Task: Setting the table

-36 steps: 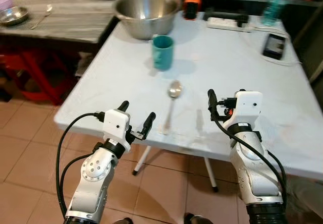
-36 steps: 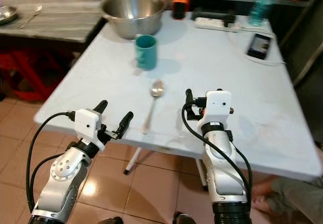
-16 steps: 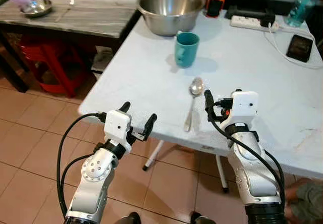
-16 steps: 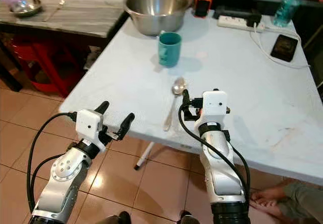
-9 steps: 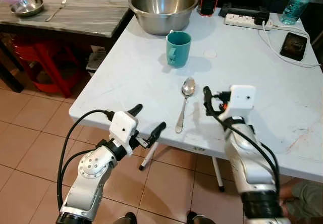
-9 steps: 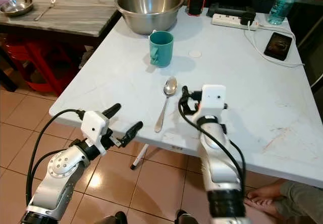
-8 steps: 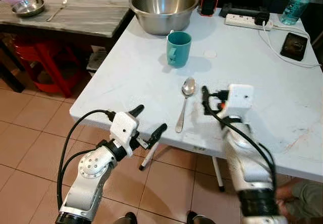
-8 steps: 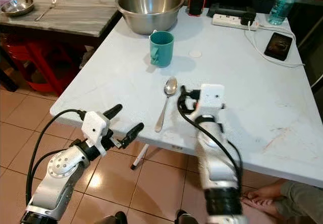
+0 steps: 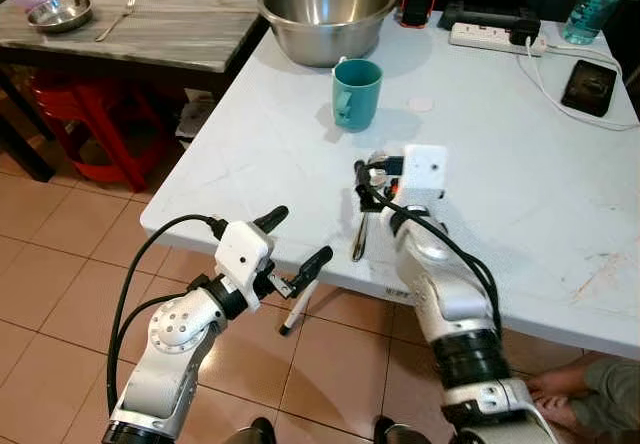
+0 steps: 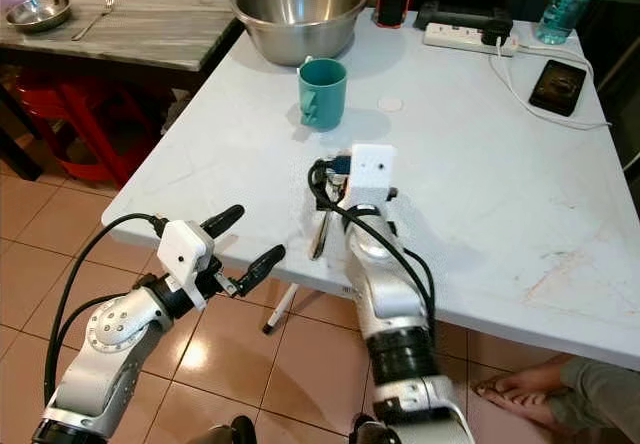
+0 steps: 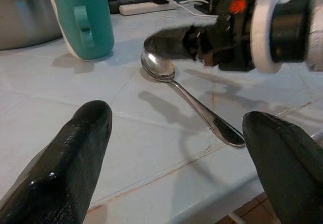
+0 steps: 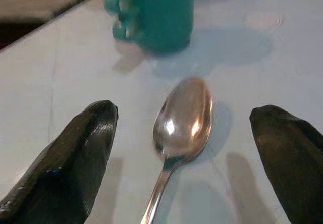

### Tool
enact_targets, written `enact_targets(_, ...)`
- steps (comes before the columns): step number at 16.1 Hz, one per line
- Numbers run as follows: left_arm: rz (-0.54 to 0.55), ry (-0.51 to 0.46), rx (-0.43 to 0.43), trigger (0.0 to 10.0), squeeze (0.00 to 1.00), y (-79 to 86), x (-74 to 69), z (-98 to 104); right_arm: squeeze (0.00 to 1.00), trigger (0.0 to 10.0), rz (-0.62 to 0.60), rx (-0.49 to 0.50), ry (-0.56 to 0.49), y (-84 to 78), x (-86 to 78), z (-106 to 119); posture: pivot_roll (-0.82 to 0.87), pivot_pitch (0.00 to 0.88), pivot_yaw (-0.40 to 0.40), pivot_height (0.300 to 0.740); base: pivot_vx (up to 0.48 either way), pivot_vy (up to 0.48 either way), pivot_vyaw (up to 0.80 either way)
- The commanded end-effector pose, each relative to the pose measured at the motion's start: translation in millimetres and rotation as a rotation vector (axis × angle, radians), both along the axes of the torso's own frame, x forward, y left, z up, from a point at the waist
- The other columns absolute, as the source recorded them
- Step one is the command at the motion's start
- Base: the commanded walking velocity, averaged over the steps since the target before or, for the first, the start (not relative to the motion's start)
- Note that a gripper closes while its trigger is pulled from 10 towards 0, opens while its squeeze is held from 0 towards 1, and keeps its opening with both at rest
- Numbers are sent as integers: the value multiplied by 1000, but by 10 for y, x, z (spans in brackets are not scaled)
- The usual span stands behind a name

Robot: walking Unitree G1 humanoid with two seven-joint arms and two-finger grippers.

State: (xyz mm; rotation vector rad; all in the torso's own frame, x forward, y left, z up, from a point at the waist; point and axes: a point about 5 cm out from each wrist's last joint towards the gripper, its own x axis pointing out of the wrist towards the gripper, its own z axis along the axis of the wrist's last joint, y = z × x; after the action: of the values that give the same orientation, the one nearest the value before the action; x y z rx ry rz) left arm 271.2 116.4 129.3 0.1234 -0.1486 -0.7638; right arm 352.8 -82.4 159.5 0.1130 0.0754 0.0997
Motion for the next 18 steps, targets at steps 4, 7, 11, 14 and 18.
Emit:
enact_targets(4, -17, -2, 9, 10000, 0, -9, -54, 0, 0, 10000, 4, 16, 110, 125, -12, -125, -91, 204, 47, 740, 0, 0, 0)
enact_targets(7, -22, 1, 9, 10000, 0, -20, -64, -7, 0, 0, 11, 42, 173, 161, -27, -185, -91, 204, 47, 740, 0, 0, 0)
enact_targets(11, -24, 3, 6, 10000, 0, -29, -61, -9, 0, 0, -1, 72, 258, 157, -43, -264, -96, 206, 51, 740, 0, 0, 0)
enact_targets(14, -27, 6, 4, 10000, 0, -30, -62, -14, 0, 0, 2, 52, 280, 124, -55, -314, -96, 205, 53, 740, 0, 0, 0)
enact_targets(18, -35, 6, 6, 10000, 0, -37, -59, -10, 0, 0, -10, -19, 327, -61, -65, -435, -95, 206, 55, 740, 0, 0, 0)
